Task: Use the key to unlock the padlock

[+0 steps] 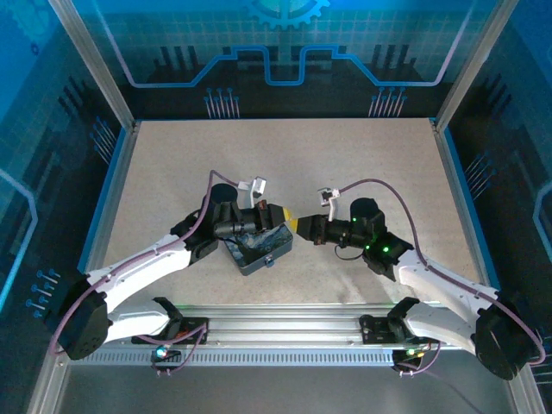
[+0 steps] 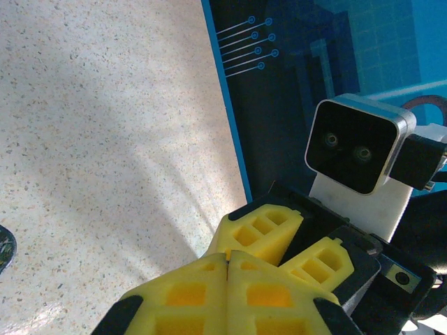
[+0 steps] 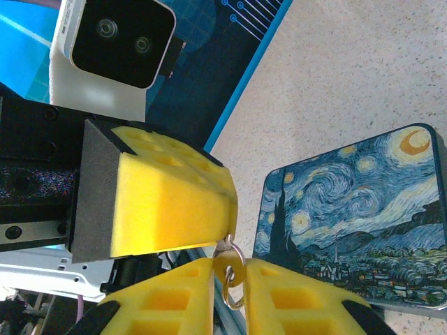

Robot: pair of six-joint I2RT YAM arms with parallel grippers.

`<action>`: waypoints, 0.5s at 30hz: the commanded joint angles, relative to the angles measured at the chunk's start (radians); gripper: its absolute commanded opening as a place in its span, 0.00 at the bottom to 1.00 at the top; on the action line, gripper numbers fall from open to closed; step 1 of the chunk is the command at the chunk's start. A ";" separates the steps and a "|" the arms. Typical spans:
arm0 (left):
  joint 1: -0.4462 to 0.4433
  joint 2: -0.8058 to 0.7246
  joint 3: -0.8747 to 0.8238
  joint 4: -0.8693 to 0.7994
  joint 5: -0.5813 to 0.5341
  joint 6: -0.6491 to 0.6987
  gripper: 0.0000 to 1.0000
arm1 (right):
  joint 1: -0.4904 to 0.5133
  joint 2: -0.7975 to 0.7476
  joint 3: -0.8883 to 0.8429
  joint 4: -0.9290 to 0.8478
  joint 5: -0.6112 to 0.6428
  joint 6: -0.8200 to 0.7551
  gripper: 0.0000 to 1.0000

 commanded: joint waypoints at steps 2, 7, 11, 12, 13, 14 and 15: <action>-0.009 -0.013 0.018 0.025 -0.005 0.011 0.00 | 0.015 0.004 0.008 0.023 -0.014 0.013 0.17; -0.009 -0.014 0.019 0.023 -0.005 0.013 0.00 | 0.015 -0.008 0.004 0.021 0.001 0.011 0.08; -0.007 -0.030 0.022 -0.007 -0.019 0.033 0.08 | 0.010 -0.026 -0.003 -0.009 0.019 0.000 0.02; -0.007 -0.035 0.026 -0.022 -0.025 0.042 0.11 | 0.009 -0.029 -0.006 -0.017 0.024 -0.003 0.01; -0.008 -0.042 0.030 -0.042 -0.031 0.054 0.16 | 0.007 -0.034 -0.007 -0.028 0.028 -0.008 0.01; -0.008 -0.050 0.039 -0.070 -0.038 0.068 0.21 | 0.006 -0.039 -0.009 -0.032 0.034 -0.012 0.00; -0.007 -0.058 0.046 -0.094 -0.046 0.080 0.24 | 0.005 -0.042 -0.007 -0.062 0.037 -0.018 0.00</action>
